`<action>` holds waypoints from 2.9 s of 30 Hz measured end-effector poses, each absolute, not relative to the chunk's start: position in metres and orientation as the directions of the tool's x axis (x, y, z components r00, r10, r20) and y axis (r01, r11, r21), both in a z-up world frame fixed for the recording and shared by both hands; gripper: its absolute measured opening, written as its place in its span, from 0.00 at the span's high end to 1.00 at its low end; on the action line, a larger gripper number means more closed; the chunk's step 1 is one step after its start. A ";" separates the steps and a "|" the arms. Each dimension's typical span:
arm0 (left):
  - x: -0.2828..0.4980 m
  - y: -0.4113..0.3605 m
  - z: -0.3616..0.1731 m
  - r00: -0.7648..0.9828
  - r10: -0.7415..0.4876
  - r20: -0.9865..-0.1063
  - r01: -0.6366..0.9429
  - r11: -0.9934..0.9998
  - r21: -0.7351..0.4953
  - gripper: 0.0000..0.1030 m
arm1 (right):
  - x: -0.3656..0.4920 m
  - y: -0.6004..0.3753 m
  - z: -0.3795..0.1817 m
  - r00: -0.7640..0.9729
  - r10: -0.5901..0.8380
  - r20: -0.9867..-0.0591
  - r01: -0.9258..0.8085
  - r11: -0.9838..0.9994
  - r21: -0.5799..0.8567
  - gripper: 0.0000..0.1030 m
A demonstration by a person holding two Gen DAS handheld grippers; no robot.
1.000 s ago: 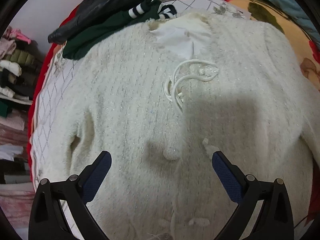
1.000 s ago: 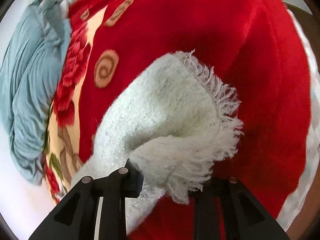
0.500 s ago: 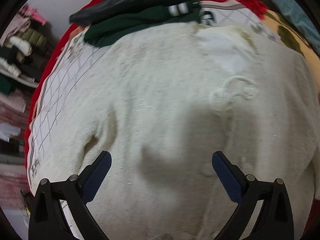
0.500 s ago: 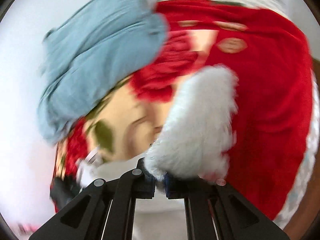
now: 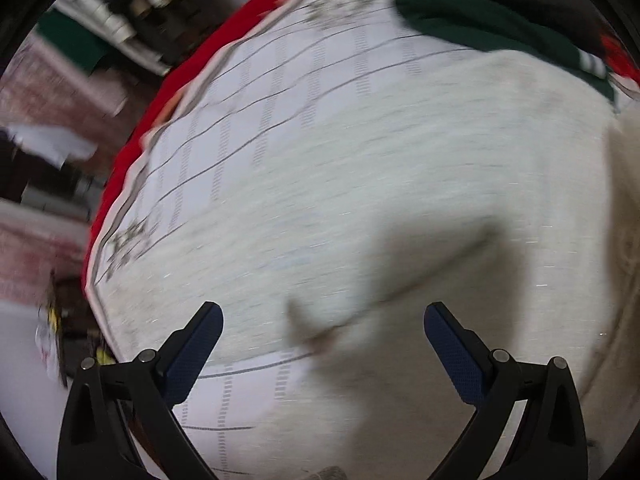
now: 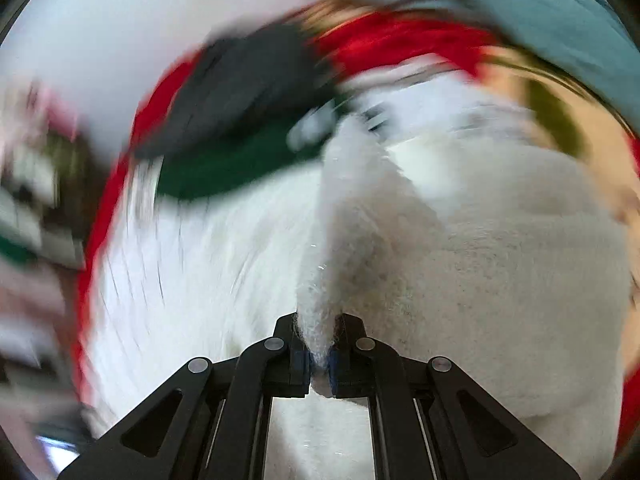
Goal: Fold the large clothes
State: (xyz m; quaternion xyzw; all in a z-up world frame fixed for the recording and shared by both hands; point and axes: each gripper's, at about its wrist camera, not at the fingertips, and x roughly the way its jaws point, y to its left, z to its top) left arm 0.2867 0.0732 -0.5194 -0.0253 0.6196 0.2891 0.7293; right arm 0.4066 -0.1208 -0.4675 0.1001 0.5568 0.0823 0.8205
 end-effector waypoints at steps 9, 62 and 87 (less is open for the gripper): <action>0.237 0.125 -0.510 0.031 0.400 -0.916 -0.497 0.801 0.333 0.00 | 0.380 -0.046 -0.517 0.151 0.377 -0.914 -0.258 0.908 0.331 0.14; 0.250 0.419 -0.581 0.447 0.172 -0.878 -0.849 0.392 -0.355 0.90 | 0.412 -0.025 -0.532 0.078 0.376 -0.923 0.019 0.925 0.379 0.21; 0.363 0.103 -0.395 0.609 0.064 -0.791 -0.196 0.978 -0.071 0.91 | 0.377 -0.182 -0.497 0.146 0.111 -0.983 0.211 0.967 0.141 0.09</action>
